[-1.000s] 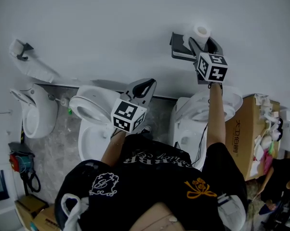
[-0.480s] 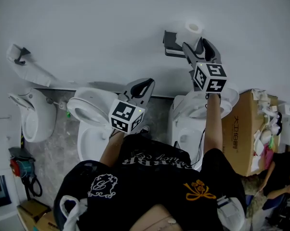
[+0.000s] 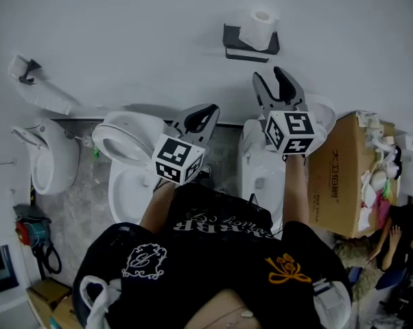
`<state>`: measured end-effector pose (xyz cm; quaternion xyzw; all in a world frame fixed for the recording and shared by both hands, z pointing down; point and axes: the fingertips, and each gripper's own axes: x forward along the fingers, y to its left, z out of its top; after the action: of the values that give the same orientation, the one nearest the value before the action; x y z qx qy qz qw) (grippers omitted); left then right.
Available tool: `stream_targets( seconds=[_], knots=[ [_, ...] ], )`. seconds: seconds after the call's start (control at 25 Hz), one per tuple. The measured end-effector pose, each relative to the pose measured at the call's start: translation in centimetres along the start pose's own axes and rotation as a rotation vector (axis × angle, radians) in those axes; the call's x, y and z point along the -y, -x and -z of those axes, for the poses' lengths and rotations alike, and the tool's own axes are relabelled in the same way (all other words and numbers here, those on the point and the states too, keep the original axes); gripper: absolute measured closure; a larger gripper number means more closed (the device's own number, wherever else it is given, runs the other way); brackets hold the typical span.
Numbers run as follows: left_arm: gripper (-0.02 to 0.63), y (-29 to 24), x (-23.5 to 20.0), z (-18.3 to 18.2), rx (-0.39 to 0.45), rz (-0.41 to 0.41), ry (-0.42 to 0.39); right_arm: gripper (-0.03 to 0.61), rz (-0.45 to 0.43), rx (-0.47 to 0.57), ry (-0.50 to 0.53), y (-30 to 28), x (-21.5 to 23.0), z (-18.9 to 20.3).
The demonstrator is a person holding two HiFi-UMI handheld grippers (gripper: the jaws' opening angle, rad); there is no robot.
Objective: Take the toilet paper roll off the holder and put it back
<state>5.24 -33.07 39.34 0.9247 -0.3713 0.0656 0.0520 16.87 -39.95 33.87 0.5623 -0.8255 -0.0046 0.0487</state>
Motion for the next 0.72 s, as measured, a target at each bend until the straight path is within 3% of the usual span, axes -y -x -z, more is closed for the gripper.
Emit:
stream_targets(
  seconds=[0.2,0.72],
  knots=[
    [0.588,1.6,2.7,1.1,-0.009,-0.018,0.014,0.413,-0.026,-0.016,-0.063,4.1,-2.0,3.0],
    [0.588,4.2,6.3,4.0,-0.061,-0.071,0.041,0.48,-0.084,-0.102,-0.173,9.9,-5.8,9.3]
  ],
)
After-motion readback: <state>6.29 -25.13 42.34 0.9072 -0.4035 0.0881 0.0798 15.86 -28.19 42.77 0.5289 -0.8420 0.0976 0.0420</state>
